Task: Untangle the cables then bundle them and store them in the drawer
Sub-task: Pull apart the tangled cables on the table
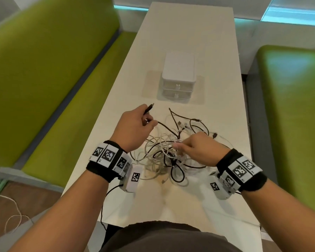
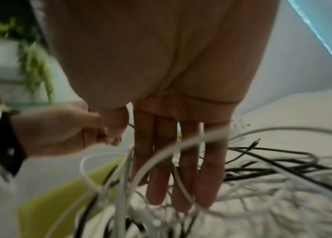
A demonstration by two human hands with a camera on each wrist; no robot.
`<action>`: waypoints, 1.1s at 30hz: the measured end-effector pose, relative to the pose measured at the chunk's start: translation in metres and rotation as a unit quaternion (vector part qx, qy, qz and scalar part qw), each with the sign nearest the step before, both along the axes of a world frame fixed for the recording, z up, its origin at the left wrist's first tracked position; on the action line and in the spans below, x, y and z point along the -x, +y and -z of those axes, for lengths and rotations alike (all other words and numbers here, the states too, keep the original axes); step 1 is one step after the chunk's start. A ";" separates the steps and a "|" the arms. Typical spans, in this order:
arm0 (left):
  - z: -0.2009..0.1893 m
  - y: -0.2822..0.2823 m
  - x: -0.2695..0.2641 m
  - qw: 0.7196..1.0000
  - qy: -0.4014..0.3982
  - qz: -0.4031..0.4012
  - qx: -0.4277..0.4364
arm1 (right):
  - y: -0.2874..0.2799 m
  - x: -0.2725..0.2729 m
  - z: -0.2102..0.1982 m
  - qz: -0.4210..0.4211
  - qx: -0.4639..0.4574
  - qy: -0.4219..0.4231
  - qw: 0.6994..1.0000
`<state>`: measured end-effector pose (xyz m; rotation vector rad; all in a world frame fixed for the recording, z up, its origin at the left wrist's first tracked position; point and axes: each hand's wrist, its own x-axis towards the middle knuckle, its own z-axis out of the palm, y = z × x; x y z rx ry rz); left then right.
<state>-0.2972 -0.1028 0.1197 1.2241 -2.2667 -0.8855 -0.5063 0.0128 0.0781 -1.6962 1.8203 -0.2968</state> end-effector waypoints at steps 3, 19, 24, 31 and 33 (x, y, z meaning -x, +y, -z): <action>-0.004 0.004 0.003 0.999 0.002 0.033 -0.011 | -0.007 0.004 -0.009 0.060 0.156 0.044 0.985; 0.013 -0.005 -0.026 0.992 -0.122 -0.040 0.003 | -0.013 0.003 -0.003 0.159 0.206 -0.136 0.956; 0.002 0.013 -0.004 0.997 0.036 0.030 0.061 | -0.019 -0.008 -0.010 0.177 0.237 0.015 0.955; 0.002 0.019 0.017 0.991 -0.058 0.110 0.039 | -0.024 -0.019 -0.015 0.081 0.303 -0.010 0.950; 0.002 0.014 0.013 0.997 -0.020 0.071 0.025 | -0.025 -0.015 -0.012 0.066 0.310 -0.026 0.948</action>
